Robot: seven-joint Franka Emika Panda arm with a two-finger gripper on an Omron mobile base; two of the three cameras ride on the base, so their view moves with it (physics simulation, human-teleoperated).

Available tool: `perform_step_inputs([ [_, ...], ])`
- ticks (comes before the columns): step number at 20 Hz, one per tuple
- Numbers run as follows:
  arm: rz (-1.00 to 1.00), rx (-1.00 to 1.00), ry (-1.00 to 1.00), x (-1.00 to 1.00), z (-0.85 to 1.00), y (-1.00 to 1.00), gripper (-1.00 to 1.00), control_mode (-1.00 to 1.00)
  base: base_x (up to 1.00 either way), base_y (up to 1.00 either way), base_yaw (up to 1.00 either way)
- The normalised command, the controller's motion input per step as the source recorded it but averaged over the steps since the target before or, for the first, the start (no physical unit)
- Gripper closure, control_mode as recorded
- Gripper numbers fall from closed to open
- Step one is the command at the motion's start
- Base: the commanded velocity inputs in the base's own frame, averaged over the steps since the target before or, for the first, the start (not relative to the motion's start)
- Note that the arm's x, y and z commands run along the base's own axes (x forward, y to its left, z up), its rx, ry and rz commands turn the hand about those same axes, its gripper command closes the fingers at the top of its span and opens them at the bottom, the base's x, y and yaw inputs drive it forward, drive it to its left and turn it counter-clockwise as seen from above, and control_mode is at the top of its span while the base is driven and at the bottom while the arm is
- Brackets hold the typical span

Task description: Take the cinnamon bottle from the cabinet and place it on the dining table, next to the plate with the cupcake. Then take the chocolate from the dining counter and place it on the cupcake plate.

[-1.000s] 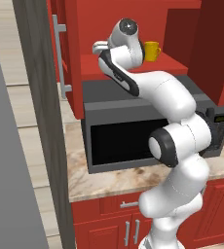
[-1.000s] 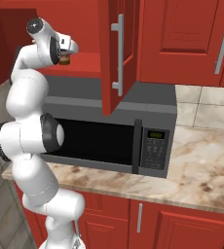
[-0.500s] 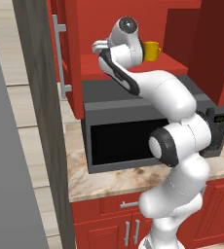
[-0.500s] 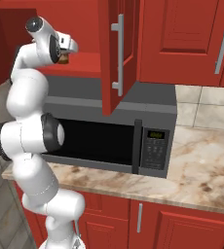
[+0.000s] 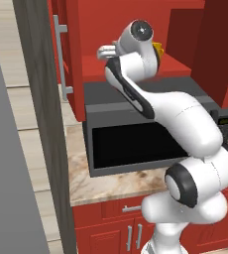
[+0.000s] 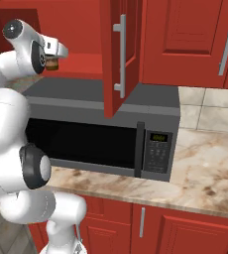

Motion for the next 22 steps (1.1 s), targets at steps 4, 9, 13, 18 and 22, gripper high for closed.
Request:
perform_step_inputs([
  [4,0.00,0.00,-0.06,-1.00,0.00,-0.06,1.00,-1.00,0.00,0.00,0.00],
  [9,0.00,0.00,-0.06,-1.00,0.00,-0.37,1.00,-1.00,0.00,0.00,0.00],
  [13,0.00,0.00,0.00,-1.00,0.00,-0.54,1.00,-1.00,0.00,0.00,0.00],
  [18,0.00,-0.04,0.00,-1.00,-0.04,-0.52,1.00,-1.00,0.00,0.00,0.00],
  [22,0.00,-0.09,0.00,-1.00,-0.26,-0.23,1.00,-1.00,0.00,0.00,0.00],
])
